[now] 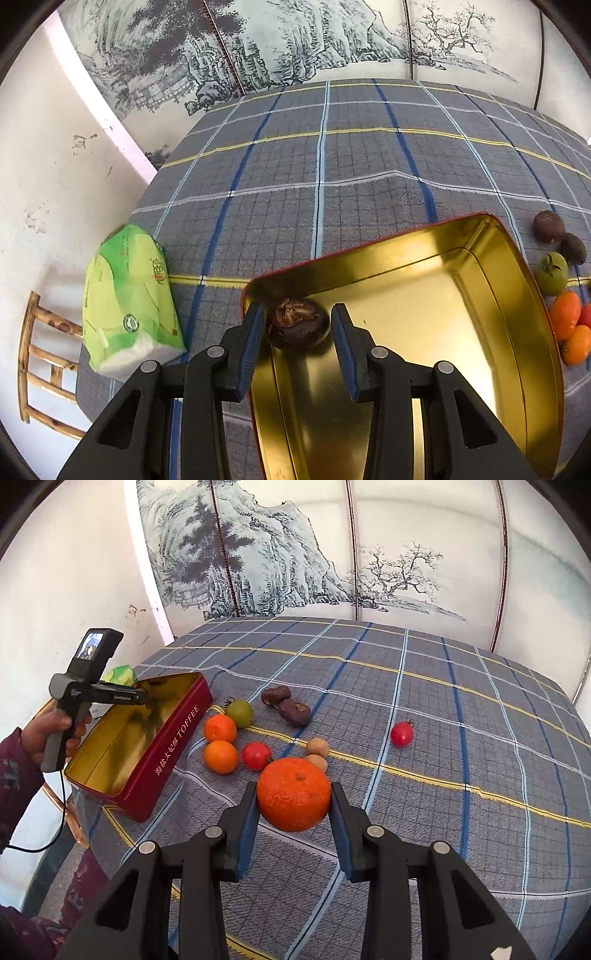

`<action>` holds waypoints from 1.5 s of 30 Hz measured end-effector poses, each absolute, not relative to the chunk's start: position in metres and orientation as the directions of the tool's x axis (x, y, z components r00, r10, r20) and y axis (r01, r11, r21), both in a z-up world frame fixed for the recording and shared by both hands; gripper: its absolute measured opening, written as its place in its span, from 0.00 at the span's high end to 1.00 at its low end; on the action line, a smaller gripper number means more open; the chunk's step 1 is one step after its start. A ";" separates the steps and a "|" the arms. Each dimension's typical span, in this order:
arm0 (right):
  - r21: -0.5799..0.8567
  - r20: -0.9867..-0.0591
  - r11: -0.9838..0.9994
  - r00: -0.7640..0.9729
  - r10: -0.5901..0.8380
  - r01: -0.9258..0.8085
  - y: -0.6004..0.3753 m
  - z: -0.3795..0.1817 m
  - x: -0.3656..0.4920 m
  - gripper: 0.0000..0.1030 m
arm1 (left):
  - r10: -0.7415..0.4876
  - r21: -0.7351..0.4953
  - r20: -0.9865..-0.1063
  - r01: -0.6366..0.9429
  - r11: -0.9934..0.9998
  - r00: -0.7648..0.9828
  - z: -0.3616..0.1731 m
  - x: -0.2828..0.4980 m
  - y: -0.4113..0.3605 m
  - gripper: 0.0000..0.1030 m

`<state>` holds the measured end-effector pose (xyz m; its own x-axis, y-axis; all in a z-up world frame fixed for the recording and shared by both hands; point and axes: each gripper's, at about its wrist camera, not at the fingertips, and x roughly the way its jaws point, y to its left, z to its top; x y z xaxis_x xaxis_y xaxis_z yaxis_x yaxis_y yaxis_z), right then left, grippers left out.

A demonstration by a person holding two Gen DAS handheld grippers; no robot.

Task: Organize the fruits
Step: 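Carry the dark fruit into the gold tray and open the left gripper while the right gripper grasps a tangerine, then carry the tangerine over the gold tray and open the right gripper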

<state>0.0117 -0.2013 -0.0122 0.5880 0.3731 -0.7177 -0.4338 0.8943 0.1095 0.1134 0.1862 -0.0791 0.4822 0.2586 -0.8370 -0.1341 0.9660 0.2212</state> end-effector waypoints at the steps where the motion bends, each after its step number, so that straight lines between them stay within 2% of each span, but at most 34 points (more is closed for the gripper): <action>1: 0.109 -0.718 0.893 0.587 0.374 -0.436 -0.200 -0.012 0.012 0.67 | 0.259 0.221 -0.837 -0.135 0.966 0.481 -0.079 0.114 0.187 0.62; 7: 0.101 -0.719 0.886 0.582 0.380 -0.453 -0.190 -0.007 0.012 0.67 | 0.216 0.158 -0.815 -0.154 0.975 0.538 -0.059 0.100 0.188 0.60; 11: 0.093 -0.712 0.861 0.572 0.409 -0.500 -0.171 0.001 0.016 0.67 | 0.154 0.045 -0.787 -0.194 0.980 0.598 -0.040 0.068 0.192 0.35; 13: 0.091 -0.707 0.844 0.563 0.429 -0.529 -0.157 0.004 0.018 0.67 | 0.130 -0.009 -0.770 -0.215 0.977 0.624 -0.032 0.048 0.194 0.32; 15: 0.096 -0.704 0.821 0.545 0.455 -0.562 -0.141 0.007 0.021 0.67 | 0.091 -0.078 -0.753 -0.225 0.971 0.651 -0.026 0.024 0.195 0.32; 23: 0.169 -0.717 0.700 0.401 0.570 -0.694 -0.050 0.003 0.055 0.67 | 0.066 -0.175 -0.750 -0.293 0.940 0.658 -0.019 -0.044 0.192 0.29; 27: 0.220 -0.741 0.656 0.313 0.593 -0.722 -0.004 -0.008 0.080 0.67 | 0.086 -0.157 -0.736 -0.293 0.943 0.671 -0.015 -0.064 0.187 0.28; 29: 0.238 -0.758 0.646 0.277 0.591 -0.726 0.018 -0.017 0.092 0.67 | 0.106 -0.135 -0.738 -0.300 0.944 0.666 -0.013 -0.067 0.186 0.26; 35: 0.209 -0.821 0.668 0.242 0.517 -0.714 0.064 -0.047 0.125 0.67 | 0.082 -0.173 -0.754 -0.317 0.932 0.651 -0.014 -0.072 0.196 0.26; 45: 0.193 -0.858 0.726 0.245 0.451 -0.660 0.091 -0.065 0.155 0.67 | 0.116 -0.137 -0.778 -0.346 0.928 0.618 -0.022 -0.075 0.204 0.26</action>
